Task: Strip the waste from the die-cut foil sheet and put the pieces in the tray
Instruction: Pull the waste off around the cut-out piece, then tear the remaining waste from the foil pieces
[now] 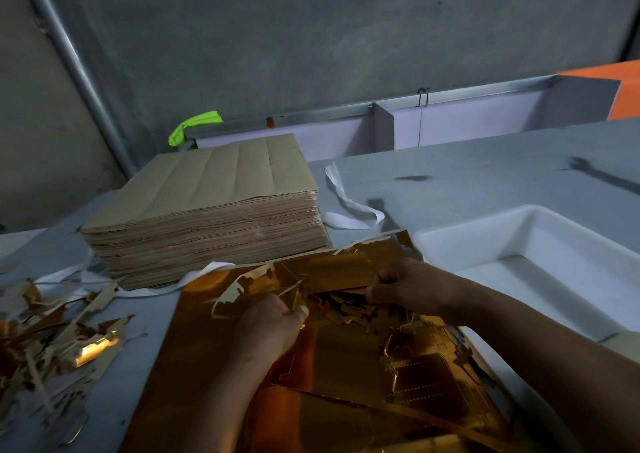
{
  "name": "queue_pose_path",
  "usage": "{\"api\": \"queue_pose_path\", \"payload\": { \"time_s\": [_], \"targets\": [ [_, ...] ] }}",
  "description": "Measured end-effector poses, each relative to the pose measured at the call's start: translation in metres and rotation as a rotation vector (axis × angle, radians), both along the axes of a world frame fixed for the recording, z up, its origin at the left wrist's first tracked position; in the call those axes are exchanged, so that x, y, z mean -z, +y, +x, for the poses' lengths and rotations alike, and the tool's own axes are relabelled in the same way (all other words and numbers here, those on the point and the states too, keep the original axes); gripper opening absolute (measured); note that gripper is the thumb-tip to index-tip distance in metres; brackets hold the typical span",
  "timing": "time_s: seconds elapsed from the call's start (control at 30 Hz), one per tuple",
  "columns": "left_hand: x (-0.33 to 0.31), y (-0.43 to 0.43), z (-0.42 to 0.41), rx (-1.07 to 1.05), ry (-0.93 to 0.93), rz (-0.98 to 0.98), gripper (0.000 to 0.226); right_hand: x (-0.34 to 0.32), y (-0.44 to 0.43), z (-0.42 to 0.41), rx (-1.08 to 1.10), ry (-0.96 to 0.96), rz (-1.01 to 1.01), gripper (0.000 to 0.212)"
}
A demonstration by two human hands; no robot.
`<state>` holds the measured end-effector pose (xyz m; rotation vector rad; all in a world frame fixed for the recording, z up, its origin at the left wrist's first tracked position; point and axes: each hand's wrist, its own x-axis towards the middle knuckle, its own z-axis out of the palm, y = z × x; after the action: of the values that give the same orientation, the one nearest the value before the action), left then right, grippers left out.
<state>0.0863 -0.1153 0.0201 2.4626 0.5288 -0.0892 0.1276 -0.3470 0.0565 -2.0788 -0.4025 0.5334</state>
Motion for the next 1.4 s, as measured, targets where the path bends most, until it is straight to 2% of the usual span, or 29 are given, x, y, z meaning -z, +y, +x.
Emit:
{"api": "queue_pose_path", "payload": {
  "time_s": [0.2, 0.47, 0.7, 0.87, 1.0, 1.17, 1.4],
  "targets": [
    [-0.002, -0.004, -0.002, 0.048, 0.012, 0.019, 0.012, 0.000, 0.000, -0.001, -0.004, -0.007, -0.013, 0.017],
    [-0.003, -0.001, -0.008, 0.030, -0.044, -0.127, 0.013, -0.002, 0.001, -0.001, 0.003, 0.001, -0.010, 0.018],
    [-0.007, -0.004, -0.013, -0.082, -0.163, -0.407, 0.020, -0.004, 0.001, -0.004, -0.017, 0.030, -0.008, 0.017],
    [-0.008, -0.007, -0.016, -0.090, -0.274, -0.387, 0.024, -0.004, 0.001, -0.005, -0.048, 0.034, -0.054, 0.023],
    [-0.014, -0.011, -0.015, -0.054, -0.336, -0.395, 0.019, -0.005, 0.001, -0.005, -0.105, 0.053, -0.106, 0.030],
    [-0.024, -0.015, -0.014, -0.008, -0.440, -0.388, 0.013, -0.006, 0.001, -0.006, -0.193, 0.113, -0.175, 0.014],
    [-0.047, -0.024, -0.017, 0.076, -0.602, -0.458, 0.015, -0.005, 0.000, -0.007, -0.240, 0.105, -0.163, 0.012]
  ]
}}
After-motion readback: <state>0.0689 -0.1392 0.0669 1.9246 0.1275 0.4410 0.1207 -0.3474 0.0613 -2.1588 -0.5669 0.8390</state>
